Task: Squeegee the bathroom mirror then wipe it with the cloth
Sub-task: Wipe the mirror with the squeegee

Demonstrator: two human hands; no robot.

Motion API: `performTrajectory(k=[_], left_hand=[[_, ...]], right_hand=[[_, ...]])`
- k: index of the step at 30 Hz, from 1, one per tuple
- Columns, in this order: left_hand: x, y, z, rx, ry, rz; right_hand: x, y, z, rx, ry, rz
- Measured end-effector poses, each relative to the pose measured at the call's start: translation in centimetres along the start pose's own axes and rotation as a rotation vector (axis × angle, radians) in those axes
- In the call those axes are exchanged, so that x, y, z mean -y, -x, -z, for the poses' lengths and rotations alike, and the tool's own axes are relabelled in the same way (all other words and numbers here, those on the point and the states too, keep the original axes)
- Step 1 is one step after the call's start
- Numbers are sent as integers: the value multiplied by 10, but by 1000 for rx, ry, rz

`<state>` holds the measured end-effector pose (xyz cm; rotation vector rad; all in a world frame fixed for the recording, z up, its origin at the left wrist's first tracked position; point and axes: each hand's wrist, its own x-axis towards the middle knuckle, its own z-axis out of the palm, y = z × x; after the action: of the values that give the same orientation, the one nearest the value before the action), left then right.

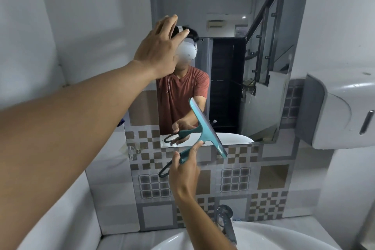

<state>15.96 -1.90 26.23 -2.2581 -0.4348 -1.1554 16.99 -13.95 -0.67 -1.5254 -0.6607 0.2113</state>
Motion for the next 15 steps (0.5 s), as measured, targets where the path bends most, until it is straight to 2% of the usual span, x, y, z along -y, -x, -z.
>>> performTrajectory(k=[6,11,15], left_hand=[[-1,23,-7,31,-2,-17],[0,26,-10,43,28,1],[0,28,-11,32,39,4]], right_hand=[[-17,3,-10,51,93,50],[-35,8,-5,126,423,145],[-48,7,7,115,559,151]])
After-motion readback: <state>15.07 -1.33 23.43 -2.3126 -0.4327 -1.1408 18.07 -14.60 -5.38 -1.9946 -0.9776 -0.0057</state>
